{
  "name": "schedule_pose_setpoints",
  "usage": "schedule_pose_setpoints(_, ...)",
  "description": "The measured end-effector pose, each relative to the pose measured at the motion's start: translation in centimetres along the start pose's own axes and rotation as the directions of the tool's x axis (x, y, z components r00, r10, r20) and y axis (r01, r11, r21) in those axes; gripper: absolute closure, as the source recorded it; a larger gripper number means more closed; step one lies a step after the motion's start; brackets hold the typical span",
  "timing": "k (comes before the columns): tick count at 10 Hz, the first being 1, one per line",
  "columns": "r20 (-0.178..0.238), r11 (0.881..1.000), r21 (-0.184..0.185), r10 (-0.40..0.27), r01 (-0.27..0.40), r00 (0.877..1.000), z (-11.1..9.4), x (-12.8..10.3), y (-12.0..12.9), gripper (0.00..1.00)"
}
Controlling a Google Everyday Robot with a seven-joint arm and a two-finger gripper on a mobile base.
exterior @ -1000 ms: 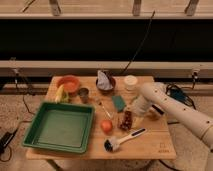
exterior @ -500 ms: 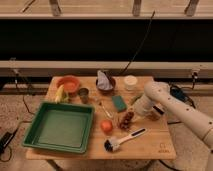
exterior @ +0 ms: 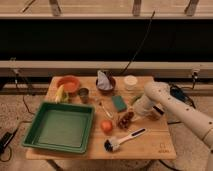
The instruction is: Place grapes in paper cup
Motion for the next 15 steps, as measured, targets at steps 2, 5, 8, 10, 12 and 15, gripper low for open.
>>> schedule_pose_setpoints(2,0.000,1.000,-0.001,0.001,-0.001,1.000,0.04,0.05,0.03,0.80)
schedule_pose_setpoints(5,0.000,1.000,-0.001,0.002,-0.002,1.000,0.09,0.07,0.06,0.80)
schedule_pose_setpoints(8,0.000,1.000,-0.002,0.002,-0.002,1.000,0.10,0.07,0.07,0.80)
schedule_pose_setpoints(10,0.000,1.000,-0.002,0.002,-0.002,1.000,0.10,0.07,0.07,0.80)
schedule_pose_setpoints(12,0.000,1.000,-0.002,0.002,-0.002,1.000,0.12,0.11,0.10,0.80)
schedule_pose_setpoints(15,0.000,1.000,-0.002,0.002,-0.002,1.000,0.13,0.11,0.09,0.73)
